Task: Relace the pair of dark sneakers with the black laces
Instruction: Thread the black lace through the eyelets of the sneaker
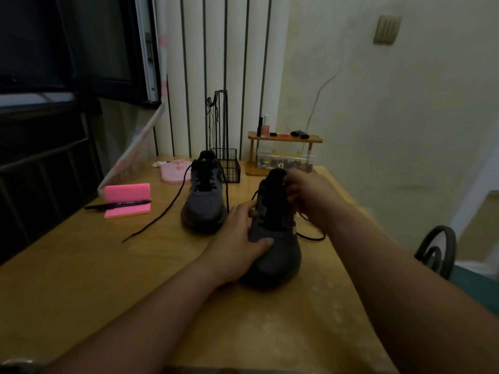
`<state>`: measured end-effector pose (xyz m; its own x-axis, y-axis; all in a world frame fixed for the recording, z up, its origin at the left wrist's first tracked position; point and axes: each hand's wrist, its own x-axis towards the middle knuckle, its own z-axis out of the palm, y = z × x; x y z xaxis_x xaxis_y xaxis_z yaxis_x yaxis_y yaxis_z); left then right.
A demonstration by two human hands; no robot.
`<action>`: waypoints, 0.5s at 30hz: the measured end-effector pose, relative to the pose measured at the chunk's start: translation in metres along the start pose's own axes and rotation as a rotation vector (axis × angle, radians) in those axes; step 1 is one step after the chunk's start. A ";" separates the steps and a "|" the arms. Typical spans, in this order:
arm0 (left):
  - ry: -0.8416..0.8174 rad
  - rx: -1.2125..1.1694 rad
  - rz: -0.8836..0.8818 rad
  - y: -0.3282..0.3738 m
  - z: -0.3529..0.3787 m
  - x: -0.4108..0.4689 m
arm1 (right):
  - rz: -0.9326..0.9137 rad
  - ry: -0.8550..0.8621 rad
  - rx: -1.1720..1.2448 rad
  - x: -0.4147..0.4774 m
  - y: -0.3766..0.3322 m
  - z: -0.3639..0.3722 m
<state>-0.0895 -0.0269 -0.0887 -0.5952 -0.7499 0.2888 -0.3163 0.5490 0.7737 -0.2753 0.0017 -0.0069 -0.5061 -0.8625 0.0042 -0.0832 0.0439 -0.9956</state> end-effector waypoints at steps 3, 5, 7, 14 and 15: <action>0.047 0.021 0.014 -0.005 -0.002 -0.002 | -0.023 -0.083 0.154 -0.003 -0.002 -0.021; 0.181 0.110 0.060 0.000 -0.001 -0.002 | -0.081 -0.130 0.131 -0.010 -0.008 -0.028; 0.225 0.084 0.106 0.014 -0.002 0.003 | -0.135 -0.182 0.126 -0.021 -0.018 -0.030; -0.006 -0.151 0.193 0.065 -0.020 0.030 | -0.235 -0.301 0.258 -0.050 -0.060 -0.028; -0.005 -0.156 0.181 0.063 -0.024 0.029 | -0.225 -0.249 0.299 -0.049 -0.065 -0.032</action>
<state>-0.1085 -0.0231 -0.0180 -0.6355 -0.6422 0.4287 -0.0861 0.6107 0.7872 -0.2721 0.0571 0.0601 -0.2789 -0.9306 0.2371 0.1029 -0.2745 -0.9561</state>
